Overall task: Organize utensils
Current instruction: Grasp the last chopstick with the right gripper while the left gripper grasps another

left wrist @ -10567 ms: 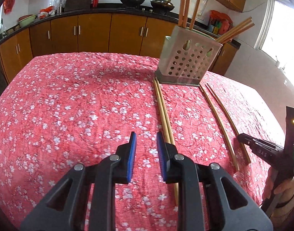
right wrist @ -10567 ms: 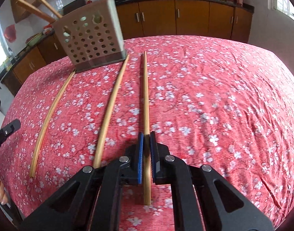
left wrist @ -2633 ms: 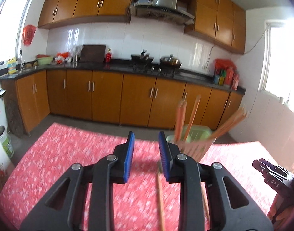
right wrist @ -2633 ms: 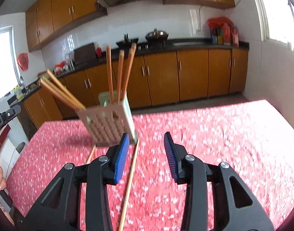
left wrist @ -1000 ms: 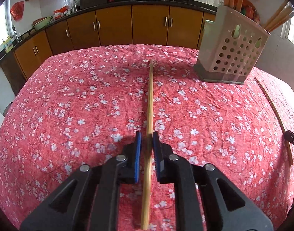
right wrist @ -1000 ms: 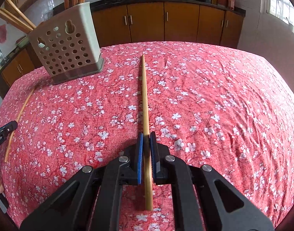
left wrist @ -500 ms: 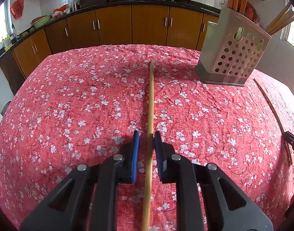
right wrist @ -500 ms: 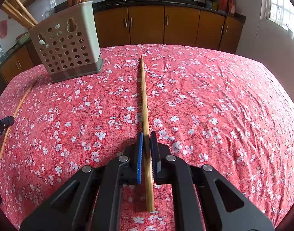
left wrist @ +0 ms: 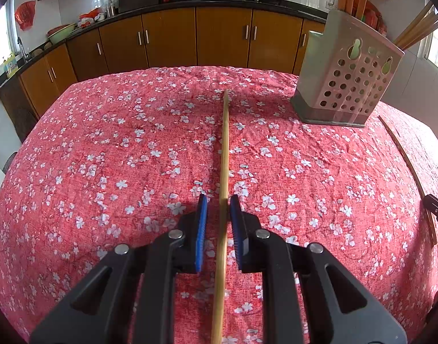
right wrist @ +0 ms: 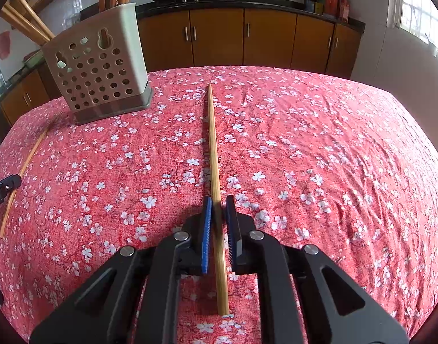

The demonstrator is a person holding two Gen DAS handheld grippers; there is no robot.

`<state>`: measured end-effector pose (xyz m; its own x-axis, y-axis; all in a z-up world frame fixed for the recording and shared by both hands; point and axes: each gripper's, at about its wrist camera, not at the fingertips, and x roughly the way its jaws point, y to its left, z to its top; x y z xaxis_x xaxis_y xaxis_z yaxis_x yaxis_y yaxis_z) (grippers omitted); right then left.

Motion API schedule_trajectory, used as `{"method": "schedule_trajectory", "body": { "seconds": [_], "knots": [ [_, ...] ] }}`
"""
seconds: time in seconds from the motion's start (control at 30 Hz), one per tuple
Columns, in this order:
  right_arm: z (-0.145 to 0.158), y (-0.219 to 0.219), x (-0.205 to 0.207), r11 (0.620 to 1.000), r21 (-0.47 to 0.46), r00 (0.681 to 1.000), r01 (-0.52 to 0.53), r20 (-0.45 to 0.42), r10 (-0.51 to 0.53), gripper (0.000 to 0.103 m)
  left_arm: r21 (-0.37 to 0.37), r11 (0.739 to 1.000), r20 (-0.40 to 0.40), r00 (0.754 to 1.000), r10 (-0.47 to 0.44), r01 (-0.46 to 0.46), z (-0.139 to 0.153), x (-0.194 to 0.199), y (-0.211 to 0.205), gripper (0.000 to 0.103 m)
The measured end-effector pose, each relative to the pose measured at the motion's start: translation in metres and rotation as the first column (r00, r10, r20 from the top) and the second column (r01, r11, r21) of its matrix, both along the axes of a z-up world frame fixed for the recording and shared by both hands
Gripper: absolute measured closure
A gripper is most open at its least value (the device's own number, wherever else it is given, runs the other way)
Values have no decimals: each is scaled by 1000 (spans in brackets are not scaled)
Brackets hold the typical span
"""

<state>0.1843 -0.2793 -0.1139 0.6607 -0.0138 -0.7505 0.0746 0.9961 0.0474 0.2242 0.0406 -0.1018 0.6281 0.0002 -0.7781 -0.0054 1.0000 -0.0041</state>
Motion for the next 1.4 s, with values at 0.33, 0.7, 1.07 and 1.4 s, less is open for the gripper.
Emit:
{"method": "schedule_trajectory", "body": {
  "seconds": [0.33, 0.7, 1.07, 1.4],
  "knots": [
    [0, 0, 0, 1000, 0, 1000, -1, 0, 1, 91, 1, 1000, 0, 1000, 2, -2, 0, 1, 0, 85],
    [0, 0, 0, 1000, 0, 1000, -1, 0, 1, 91, 2, 1000, 0, 1000, 3, -3, 0, 1, -1, 85],
    [-1, -2, 0, 1000, 4, 1000, 4, 0, -4, 89, 2, 1000, 0, 1000, 3, -3, 0, 1, -1, 84],
    [0, -2, 0, 1000, 6, 1000, 4, 0, -4, 89, 9, 1000, 0, 1000, 3, -3, -1, 1, -4, 84]
  ]
}}
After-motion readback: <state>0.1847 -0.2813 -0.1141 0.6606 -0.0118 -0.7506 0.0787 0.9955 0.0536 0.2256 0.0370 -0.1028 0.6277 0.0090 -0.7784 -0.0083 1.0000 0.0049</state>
